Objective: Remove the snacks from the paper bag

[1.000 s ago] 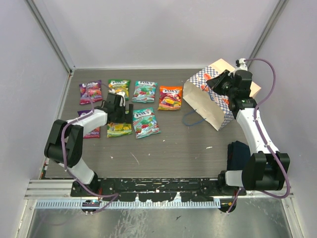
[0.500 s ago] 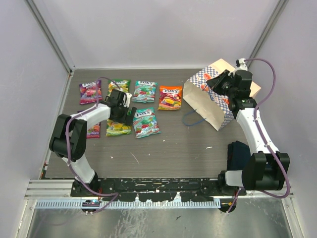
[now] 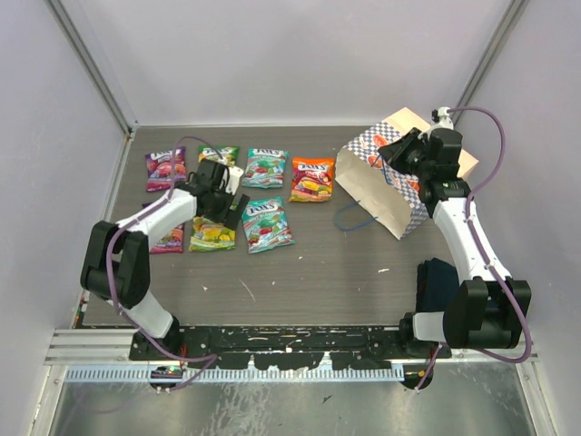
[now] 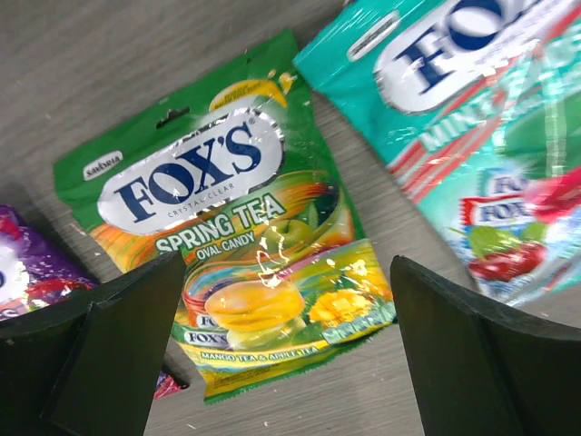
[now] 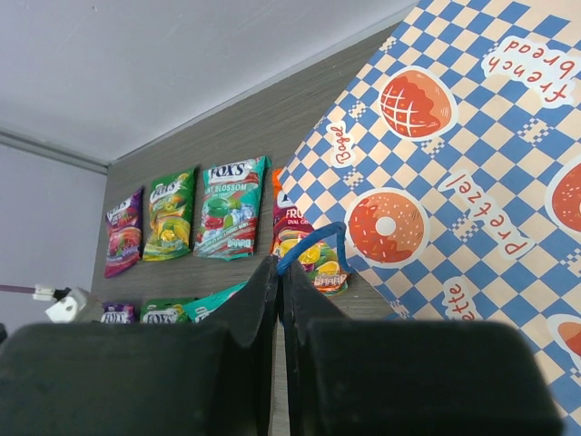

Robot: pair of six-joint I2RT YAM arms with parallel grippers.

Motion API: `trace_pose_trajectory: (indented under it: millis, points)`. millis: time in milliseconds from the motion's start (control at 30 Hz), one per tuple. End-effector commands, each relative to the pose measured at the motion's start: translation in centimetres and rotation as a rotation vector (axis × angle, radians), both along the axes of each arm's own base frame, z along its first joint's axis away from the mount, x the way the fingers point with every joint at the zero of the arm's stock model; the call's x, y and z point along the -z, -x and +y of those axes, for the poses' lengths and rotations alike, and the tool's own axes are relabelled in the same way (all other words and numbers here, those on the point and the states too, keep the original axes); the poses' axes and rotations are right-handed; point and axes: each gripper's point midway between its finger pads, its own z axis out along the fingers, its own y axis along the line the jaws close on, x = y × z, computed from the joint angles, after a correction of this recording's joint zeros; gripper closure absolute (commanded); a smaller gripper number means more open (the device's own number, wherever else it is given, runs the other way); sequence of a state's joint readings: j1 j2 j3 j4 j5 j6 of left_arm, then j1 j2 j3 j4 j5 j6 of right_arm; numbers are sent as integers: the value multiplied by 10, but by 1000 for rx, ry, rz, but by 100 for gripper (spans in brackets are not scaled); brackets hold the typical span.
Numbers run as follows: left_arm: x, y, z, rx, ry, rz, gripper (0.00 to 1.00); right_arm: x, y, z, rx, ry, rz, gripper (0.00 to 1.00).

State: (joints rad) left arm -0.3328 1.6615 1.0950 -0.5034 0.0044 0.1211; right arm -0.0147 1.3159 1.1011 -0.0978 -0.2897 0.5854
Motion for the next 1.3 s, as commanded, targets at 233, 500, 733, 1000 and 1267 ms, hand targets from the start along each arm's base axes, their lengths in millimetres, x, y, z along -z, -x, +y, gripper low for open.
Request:
trace_pose_trajectory:
  millis: [233,500,733,1000,1267]
  points:
    - [-127,-5,-75,22,292,-313,2,-35,-3,4,-4,12,-102,99]
    - [-143,-10,-97,-59,273,-419,2,-39,-3,13,-16,18,-109,99]
    - [-152,-18,-100,-180,362,-434,2,-42,-1,12,-9,26,-117,99]
    - [-162,-15,-147,-122,499,-483,2,-49,5,16,23,83,-114,99]
    - [-169,-8,-268,101,615,-535,2,-93,36,-3,119,133,-190,99]
